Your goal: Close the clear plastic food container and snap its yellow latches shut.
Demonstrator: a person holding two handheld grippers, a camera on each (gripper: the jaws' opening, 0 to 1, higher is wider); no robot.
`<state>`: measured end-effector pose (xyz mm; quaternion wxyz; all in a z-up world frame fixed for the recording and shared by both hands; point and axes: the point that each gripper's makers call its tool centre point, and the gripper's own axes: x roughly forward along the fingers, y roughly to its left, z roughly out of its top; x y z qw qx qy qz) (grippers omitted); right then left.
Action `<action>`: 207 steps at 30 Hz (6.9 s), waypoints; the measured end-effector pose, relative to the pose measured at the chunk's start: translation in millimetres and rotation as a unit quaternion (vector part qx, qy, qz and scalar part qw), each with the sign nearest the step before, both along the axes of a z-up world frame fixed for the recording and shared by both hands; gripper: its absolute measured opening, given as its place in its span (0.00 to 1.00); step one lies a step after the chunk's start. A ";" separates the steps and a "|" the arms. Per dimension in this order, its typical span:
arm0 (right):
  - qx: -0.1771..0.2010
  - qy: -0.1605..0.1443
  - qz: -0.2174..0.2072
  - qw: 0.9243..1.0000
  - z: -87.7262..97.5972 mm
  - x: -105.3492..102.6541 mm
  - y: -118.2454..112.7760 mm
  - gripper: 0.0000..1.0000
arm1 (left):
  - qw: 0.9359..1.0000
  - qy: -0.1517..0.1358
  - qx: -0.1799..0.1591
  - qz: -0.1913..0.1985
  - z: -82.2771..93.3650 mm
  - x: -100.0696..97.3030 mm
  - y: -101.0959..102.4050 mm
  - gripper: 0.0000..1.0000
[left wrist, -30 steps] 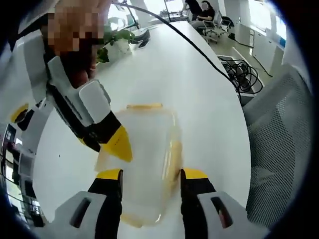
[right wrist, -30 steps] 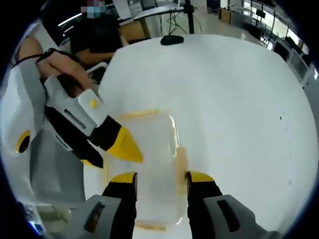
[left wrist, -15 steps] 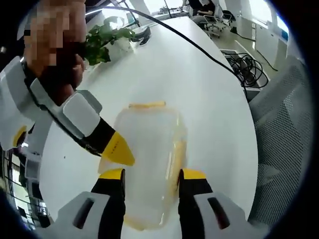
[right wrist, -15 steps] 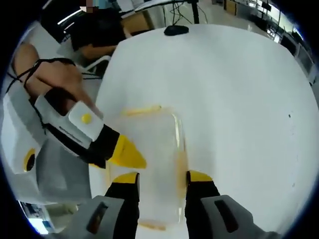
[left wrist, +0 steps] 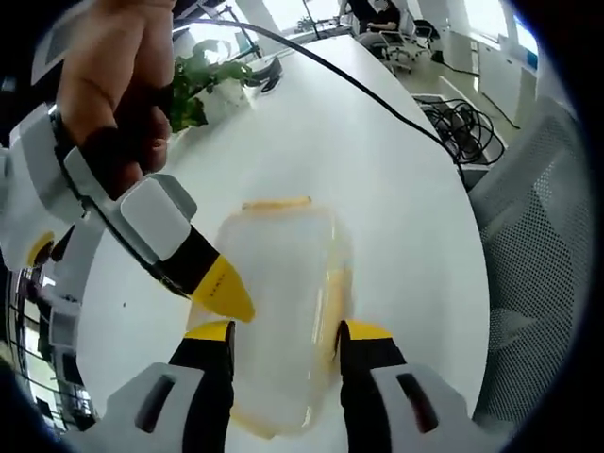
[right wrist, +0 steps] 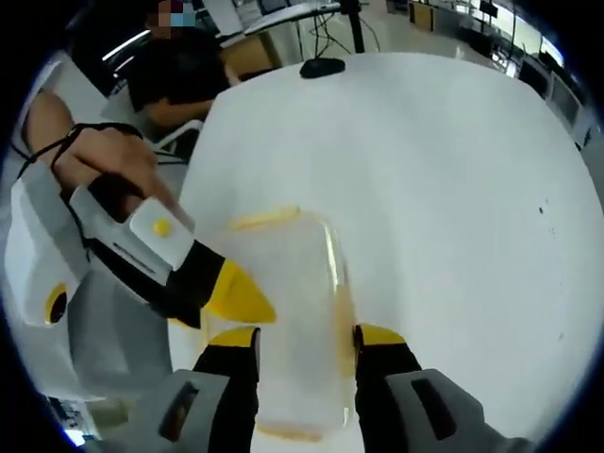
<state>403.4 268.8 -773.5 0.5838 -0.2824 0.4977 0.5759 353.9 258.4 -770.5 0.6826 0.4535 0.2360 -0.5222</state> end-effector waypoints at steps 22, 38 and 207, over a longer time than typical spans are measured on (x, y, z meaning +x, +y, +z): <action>0.017 -0.075 -0.036 0.996 19.3 4.1 -19.2 0.51 | 0.999 0.049 -0.004 -0.012 11.4 -7.3 4.1 0.59; -0.002 -0.105 -0.024 0.994 20.4 -18.0 -41.7 0.62 | 0.998 0.057 0.009 -0.016 16.4 4.3 25.5 0.70; -0.068 -0.160 0.066 0.982 -26.2 2.6 32.0 0.79 | 0.993 0.092 0.068 0.009 -30.5 60.6 121.5 0.84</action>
